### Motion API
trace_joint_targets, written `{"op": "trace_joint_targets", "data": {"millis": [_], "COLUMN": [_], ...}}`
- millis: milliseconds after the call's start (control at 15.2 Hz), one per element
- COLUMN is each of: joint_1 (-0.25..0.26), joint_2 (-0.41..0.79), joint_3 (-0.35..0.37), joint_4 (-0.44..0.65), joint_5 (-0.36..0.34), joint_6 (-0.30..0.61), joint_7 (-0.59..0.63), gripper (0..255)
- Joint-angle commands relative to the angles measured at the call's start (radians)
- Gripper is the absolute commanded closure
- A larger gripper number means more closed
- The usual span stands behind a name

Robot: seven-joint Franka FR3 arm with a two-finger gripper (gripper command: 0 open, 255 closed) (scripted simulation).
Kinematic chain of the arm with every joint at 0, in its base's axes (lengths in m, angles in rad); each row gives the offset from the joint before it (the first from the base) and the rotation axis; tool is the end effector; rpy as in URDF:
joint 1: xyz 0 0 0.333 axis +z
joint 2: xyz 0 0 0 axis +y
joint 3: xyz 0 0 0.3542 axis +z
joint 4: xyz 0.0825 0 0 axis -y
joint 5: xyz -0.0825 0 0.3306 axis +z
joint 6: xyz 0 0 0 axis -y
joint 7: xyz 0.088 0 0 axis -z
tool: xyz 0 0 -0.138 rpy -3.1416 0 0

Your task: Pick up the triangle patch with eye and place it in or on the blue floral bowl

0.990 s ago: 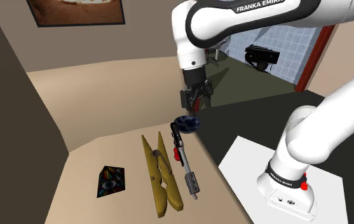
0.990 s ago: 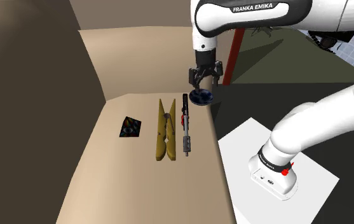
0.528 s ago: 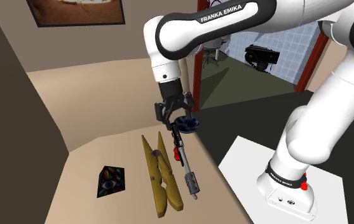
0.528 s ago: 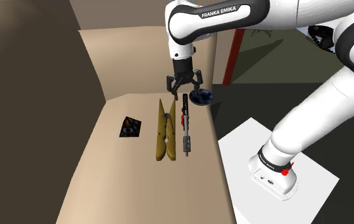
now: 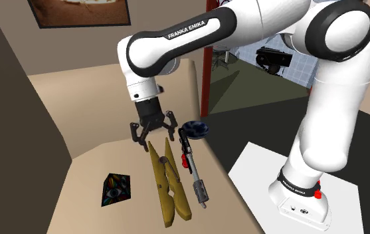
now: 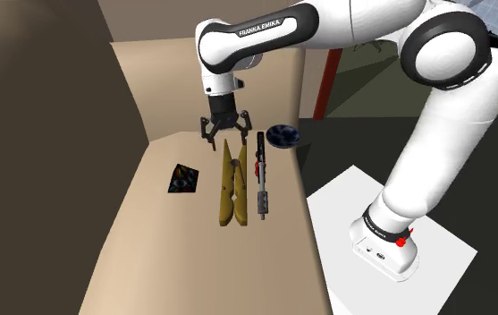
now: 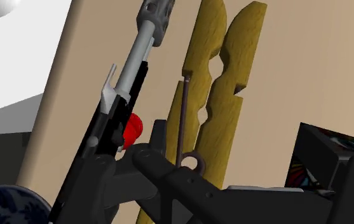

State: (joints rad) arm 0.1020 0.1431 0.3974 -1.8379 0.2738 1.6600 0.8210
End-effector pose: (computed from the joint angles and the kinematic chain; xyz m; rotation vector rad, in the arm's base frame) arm 0.4343 0.2663 0.4687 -2.9475 0.5733 0.6748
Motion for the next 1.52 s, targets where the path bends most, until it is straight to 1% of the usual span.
{"op": "trace_joint_targets", "data": {"millis": [0, 264, 528, 726, 858, 924, 1386, 1452], "joint_1": [0.016, 0.061, 0.115, 0.161, 0.198, 0.207, 0.207, 0.207], "joint_2": [0.084, 0.259, 0.445, 0.602, 0.726, 0.755, 0.709, 0.709], "joint_3": [0.004, 0.004, -0.006, -0.016, -0.024, -0.025, -0.021, -0.021], "joint_4": [0.074, 0.248, 0.461, 0.665, 0.843, 0.888, 0.719, 0.719], "joint_5": [-0.004, -0.016, -0.026, -0.032, -0.037, -0.038, -0.025, -0.025], "joint_6": [0.004, -0.002, -0.031, -0.076, -0.126, -0.14, -0.015, -0.015], "joint_7": [0.058, 0.168, 0.27, 0.343, 0.394, 0.405, 0.387, 0.387], "gripper": [0, 0, 0, 0, 0, 0, 0, 0]}}
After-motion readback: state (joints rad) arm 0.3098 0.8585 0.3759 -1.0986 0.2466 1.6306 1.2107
